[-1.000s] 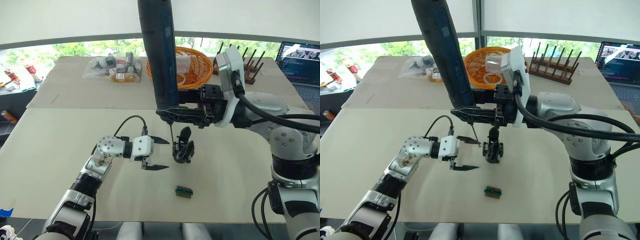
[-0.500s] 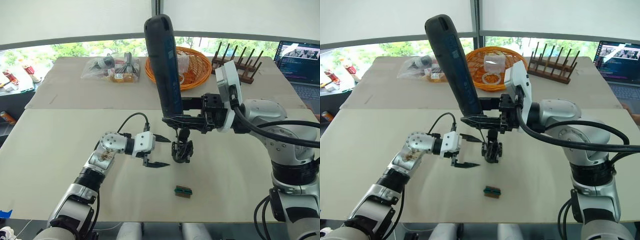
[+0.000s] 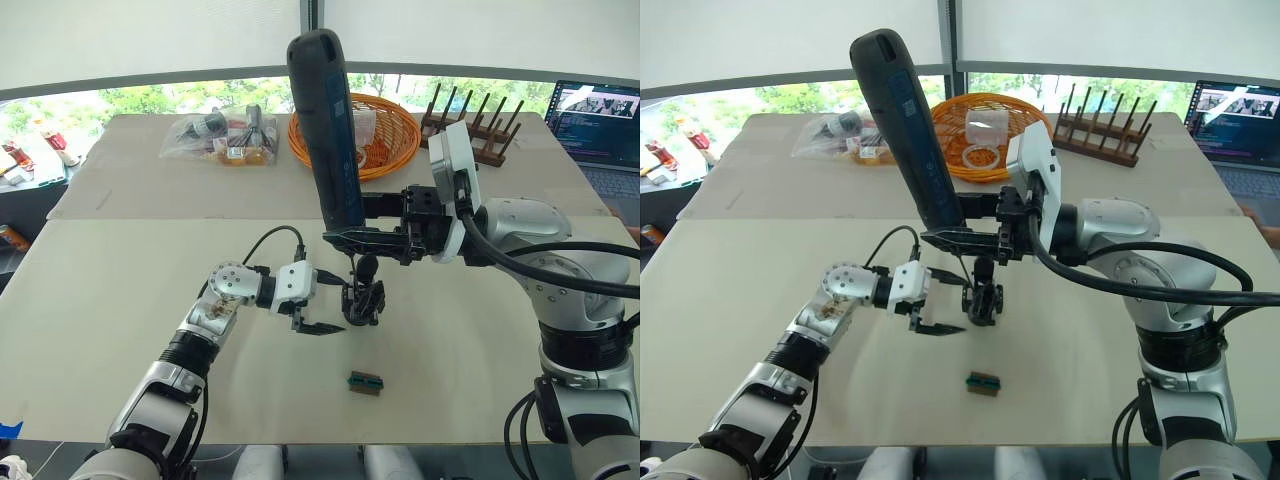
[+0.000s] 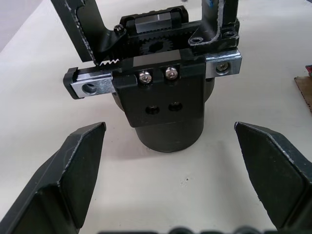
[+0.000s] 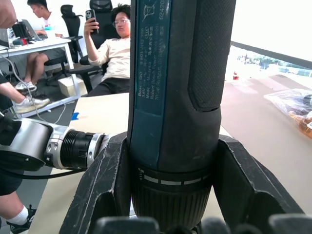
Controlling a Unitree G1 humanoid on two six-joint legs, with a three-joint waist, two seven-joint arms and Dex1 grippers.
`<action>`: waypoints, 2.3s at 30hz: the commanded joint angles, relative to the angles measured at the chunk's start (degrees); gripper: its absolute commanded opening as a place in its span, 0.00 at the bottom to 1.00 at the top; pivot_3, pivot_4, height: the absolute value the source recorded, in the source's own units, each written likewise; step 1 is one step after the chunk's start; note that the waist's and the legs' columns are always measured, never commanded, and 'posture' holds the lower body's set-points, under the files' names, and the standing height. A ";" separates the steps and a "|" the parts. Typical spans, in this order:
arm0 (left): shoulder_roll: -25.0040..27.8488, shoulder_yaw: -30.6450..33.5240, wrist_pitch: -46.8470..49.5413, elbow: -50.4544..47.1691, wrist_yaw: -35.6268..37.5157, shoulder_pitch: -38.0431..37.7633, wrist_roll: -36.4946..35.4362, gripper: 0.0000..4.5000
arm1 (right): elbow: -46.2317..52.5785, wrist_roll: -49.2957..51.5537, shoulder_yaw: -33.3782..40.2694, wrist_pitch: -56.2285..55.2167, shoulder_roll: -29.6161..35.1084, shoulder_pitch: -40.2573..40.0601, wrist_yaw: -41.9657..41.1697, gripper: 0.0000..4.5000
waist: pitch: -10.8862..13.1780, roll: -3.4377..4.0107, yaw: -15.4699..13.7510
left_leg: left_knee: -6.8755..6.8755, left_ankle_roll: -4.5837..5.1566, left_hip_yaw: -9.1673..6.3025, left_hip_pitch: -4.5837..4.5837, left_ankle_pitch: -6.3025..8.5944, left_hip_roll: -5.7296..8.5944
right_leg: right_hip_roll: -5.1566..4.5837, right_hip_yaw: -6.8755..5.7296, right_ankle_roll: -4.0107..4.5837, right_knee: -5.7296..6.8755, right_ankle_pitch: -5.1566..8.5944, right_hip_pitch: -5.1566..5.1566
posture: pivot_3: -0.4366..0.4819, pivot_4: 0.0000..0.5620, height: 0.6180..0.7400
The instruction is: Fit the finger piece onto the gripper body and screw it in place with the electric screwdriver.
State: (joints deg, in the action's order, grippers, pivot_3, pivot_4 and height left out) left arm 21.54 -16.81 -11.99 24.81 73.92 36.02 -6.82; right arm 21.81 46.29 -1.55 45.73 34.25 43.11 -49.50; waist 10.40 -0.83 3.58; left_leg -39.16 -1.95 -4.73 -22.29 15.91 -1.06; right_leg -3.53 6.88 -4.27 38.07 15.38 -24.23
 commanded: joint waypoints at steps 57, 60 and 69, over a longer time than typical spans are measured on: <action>-0.71 0.24 0.83 -3.54 0.24 0.52 -0.72 1.00 | 3.38 -1.86 1.53 -4.42 -2.24 -3.58 0.45 0.43 | 0.00 0.00 0.32 | 0.00 0.00 -0.01 0.00 0.00 0.00 | 0.00 0.00 0.00 0.00 0.00 0.00 | 0.48 0.27 1.00; -0.81 0.24 0.96 -3.58 0.14 0.58 -0.71 1.00 | 3.23 -1.97 1.68 -4.34 -2.17 -3.76 0.60 0.43 | 0.00 0.00 0.32 | 0.00 0.00 -0.01 0.00 0.00 0.00 | 0.00 0.00 0.00 0.00 0.00 0.00 | 0.48 0.27 1.00; -0.95 0.30 0.58 -3.43 -0.48 0.98 -0.42 1.00 | 3.07 -2.90 1.73 -4.95 -1.85 -5.11 0.22 0.43 | 0.00 0.00 0.31 | 0.00 0.00 -0.01 0.00 -0.01 0.00 | 0.00 0.00 0.00 0.00 0.00 0.01 | 0.48 0.27 1.00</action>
State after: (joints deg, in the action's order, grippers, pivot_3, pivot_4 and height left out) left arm 20.62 -17.07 -10.96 23.17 73.71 35.88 -6.82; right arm 23.06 43.23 -1.52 43.77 32.28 37.35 -48.72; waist 10.40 -0.83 3.89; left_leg -39.17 -1.95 -4.75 -22.29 15.90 -1.06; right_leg -3.53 6.88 -4.27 38.07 15.38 -24.22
